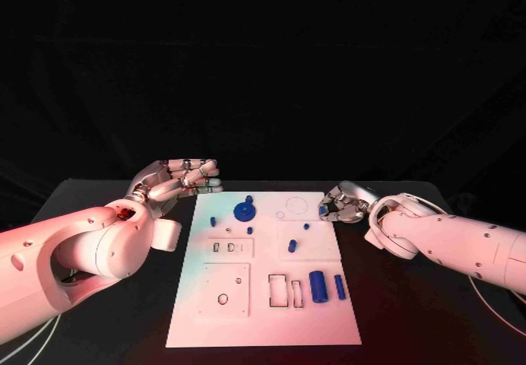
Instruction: Assemble the parts on the task board
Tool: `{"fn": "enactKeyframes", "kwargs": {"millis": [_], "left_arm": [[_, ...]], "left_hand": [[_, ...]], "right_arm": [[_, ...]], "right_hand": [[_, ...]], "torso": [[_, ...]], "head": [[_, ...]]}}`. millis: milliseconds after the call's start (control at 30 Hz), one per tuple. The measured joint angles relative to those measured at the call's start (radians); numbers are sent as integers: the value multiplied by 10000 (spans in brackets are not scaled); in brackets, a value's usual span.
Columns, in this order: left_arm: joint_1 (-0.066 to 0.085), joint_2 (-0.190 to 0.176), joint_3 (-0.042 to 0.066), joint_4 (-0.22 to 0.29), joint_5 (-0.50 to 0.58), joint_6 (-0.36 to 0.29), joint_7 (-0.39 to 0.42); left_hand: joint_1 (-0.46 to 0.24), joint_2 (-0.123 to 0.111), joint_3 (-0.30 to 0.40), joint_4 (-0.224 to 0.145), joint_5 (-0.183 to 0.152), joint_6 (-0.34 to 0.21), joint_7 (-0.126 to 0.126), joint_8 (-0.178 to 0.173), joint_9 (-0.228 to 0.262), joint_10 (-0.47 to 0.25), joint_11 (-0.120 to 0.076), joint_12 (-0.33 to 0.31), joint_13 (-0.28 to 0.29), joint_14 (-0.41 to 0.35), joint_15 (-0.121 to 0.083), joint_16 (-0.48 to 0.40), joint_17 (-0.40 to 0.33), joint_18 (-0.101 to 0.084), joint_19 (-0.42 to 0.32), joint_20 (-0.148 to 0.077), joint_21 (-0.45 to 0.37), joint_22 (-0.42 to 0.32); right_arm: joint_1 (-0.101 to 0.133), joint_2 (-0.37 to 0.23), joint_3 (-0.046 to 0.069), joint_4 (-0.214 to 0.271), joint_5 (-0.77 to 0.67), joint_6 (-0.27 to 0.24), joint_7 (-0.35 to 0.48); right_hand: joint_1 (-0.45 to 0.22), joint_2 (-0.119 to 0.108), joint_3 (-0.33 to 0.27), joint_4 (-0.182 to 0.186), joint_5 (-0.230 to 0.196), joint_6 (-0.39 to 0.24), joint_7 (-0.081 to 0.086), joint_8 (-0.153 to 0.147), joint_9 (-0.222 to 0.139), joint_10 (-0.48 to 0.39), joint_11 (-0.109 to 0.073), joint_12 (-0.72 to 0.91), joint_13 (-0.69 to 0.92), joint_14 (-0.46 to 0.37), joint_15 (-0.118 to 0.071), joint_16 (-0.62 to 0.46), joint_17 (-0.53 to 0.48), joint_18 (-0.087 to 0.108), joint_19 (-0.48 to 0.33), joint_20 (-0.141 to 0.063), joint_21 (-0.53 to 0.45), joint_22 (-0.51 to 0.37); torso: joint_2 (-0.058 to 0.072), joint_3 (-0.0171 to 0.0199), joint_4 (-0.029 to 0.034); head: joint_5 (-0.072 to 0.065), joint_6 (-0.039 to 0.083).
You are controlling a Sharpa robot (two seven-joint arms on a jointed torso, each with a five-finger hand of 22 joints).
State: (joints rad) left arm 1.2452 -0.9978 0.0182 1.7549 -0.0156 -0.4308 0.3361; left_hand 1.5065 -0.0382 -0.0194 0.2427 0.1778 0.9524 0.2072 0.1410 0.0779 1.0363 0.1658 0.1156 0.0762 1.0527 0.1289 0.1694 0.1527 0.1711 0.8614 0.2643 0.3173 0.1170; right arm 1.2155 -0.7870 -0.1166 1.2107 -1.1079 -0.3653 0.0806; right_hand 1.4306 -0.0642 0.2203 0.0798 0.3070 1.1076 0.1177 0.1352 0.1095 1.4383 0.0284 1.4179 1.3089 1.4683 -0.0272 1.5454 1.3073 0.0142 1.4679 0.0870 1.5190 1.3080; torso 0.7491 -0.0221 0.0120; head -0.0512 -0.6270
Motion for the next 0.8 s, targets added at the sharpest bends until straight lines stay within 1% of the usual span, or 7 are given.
{"fn": "enactKeyframes", "kwargs": {"millis": [133,233,433,500,633,700,800], "left_arm": [[0,-8,0,-1,0,2,-4],[0,-11,0,-13,0,4,-9],[0,-18,-6,-66,0,11,-17],[0,-20,-9,-85,0,12,-19],[-1,-6,-20,-129,0,16,-24],[-1,16,-29,-156,0,20,-25],[-4,59,-44,-193,0,24,-28]], "left_hand": [[0,0,0,0,0,0,0,0,0,0,0,0,0,0,0,0,-1,0,0,0,0,0],[0,0,0,0,0,0,0,0,0,0,0,0,0,0,0,0,8,1,0,0,0,-9],[0,0,0,0,0,0,0,0,0,0,0,0,0,0,0,0,8,0,0,0,0,-9],[0,0,0,0,0,0,0,0,0,0,0,0,0,0,0,0,7,0,0,0,0,-9],[0,0,0,0,0,0,0,0,0,0,0,0,0,0,0,0,7,0,0,0,0,-9],[0,0,0,0,0,0,0,0,0,0,0,0,0,0,0,0,7,0,0,0,0,-9],[0,0,0,0,0,0,0,0,0,0,0,0,0,0,0,0,6,0,0,0,0,-9]], "right_arm": [[0,-56,4,158,39,-234,-15],[39,-121,22,424,62,-448,-50],[370,-231,65,1279,32,-762,-270],[446,-198,74,1538,-14,-826,-375],[513,44,72,2120,-209,-906,-693],[517,297,60,2405,-399,-913,-900],[508,711,36,2697,-742,-900,-1195]], "right_hand": [[24,53,64,-40,-21,0,0,1,-5,0,0,39,0,-35,-35,8,1,0,-20,-21,47,0],[25,105,148,-93,-39,-1,-1,1,-20,36,-36,39,2,-35,-35,42,8,0,-35,-37,162,-1],[-32,162,160,-81,-12,-3,-3,0,-20,71,-1,79,1,-36,-35,41,8,0,-35,-36,240,-2],[-42,172,160,-81,-11,-4,-4,0,-20,71,-1,78,1,-36,-35,77,7,0,-36,-36,264,-2],[-61,191,221,-77,-12,-20,-20,0,-21,71,-1,78,1,-36,-35,77,7,-1,-28,-44,285,-2],[-73,203,230,-70,-12,-22,-21,0,-20,92,-22,78,2,-36,-35,77,6,0,0,-72,346,-3],[-105,235,230,-70,-13,-24,-23,-1,-21,107,-36,78,2,-36,-35,77,6,0,1,-72,348,-3]], "torso": [[0,0,1],[-6,0,1],[-20,-2,7],[-24,-5,6],[-27,-6,7],[-24,-6,12],[-22,-7,17]], "head": [[13,-9],[30,-13],[74,-28],[94,-33],[141,-70],[177,-79],[223,-93]]}}
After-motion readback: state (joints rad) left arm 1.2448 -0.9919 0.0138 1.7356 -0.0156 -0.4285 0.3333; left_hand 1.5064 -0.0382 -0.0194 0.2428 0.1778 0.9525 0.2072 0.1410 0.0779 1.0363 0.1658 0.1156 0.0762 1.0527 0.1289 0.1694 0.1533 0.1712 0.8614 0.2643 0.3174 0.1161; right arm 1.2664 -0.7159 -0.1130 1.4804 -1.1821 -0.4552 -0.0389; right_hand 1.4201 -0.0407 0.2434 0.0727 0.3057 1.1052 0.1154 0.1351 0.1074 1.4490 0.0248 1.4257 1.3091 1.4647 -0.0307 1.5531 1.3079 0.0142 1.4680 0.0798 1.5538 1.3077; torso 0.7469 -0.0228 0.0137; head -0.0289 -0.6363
